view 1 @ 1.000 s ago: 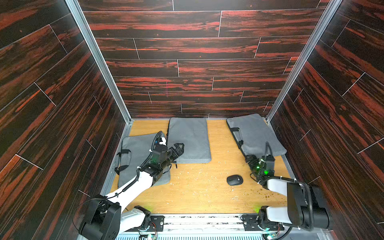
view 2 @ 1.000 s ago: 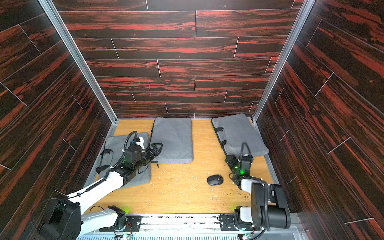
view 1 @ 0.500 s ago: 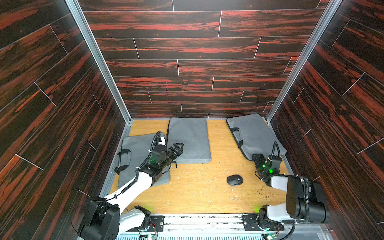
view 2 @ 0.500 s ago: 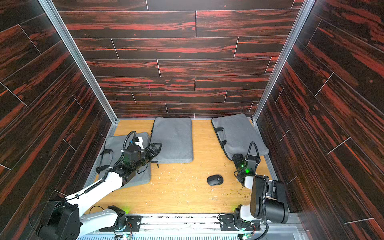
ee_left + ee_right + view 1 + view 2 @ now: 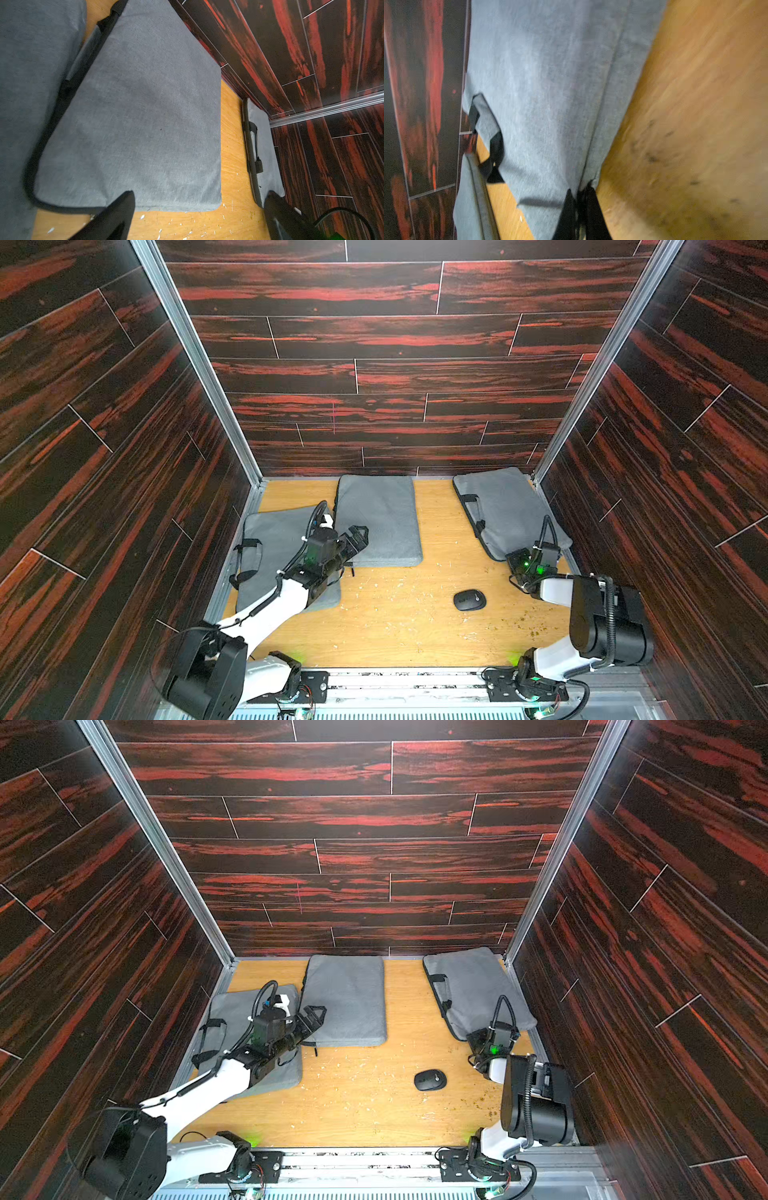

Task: Put the mouse into the laptop bag
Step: Move the zippered laptop bag to the center of the board.

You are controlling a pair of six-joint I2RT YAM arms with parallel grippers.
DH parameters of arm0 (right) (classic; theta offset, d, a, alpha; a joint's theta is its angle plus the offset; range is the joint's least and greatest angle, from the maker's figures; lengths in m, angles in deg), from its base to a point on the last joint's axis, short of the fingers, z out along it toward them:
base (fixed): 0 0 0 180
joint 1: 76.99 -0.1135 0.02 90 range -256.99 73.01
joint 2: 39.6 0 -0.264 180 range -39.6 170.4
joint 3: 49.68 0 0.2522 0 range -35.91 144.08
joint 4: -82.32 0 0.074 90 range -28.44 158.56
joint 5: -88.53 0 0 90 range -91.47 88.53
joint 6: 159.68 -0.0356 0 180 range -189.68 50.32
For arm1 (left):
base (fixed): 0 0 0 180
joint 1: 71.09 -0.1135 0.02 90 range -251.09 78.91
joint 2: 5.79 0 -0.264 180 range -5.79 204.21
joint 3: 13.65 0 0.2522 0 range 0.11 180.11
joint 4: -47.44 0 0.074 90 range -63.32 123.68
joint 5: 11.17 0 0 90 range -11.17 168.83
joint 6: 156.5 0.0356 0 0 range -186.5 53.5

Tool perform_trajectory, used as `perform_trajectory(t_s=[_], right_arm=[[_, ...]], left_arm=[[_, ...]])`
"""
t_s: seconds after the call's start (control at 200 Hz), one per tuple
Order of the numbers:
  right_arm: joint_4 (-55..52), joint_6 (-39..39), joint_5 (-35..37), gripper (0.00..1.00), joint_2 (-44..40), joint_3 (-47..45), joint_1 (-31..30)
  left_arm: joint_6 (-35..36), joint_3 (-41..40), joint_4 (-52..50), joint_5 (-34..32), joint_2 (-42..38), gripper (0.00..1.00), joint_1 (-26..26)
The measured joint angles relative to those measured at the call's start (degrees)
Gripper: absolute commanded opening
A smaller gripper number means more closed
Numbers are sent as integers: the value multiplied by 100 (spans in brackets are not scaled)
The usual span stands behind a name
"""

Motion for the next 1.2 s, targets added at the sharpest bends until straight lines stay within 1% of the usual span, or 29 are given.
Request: perform_trajectory(t_s=[0.085,0.255,0.426,0.571,0.586,0.636,0.671,0.711,0.792,0.837,0.907,0.942,1.052,1.202], right_arm=[[11,4,105,0,-59,-39,-459],[7,-17,365,0,-146,-63,-1690],[7,-116,636,0,-192,-109,-2549],[-155,-153,1001,0,-428,-181,-3322],[-190,-153,1040,3,-455,-181,-3423],[-293,-136,1156,18,-525,-181,-3703],[-376,-107,1228,26,-568,-181,-3882],[-490,-35,1292,33,-625,-181,-4061],[-728,70,1434,41,-750,-184,-4315],[-896,155,1563,44,-852,-184,-4385],[-1182,260,1816,50,-1045,-181,-4483],[-1322,304,1956,52,-1152,-181,-4544],[-1582,450,2258,51,-1390,-181,-4730],[-1639,743,2376,52,-1266,-111,-4824]], left_arm=[[-24,122,127,131,243,98,0],[-118,177,345,358,586,97,0],[-179,177,424,387,601,96,31],[-256,181,595,345,627,95,240],[-271,186,614,350,640,95,282],[-291,225,675,330,717,95,466],[-306,280,706,326,793,95,608],[-308,356,726,326,894,94,745],[-313,516,732,334,1054,94,962],[-313,562,730,330,1084,94,1023],[-308,577,728,273,1075,94,1027],[-302,579,726,234,1075,94,1019],[-295,579,682,105,1051,94,1008],[-273,579,660,11,988,94,1008]])
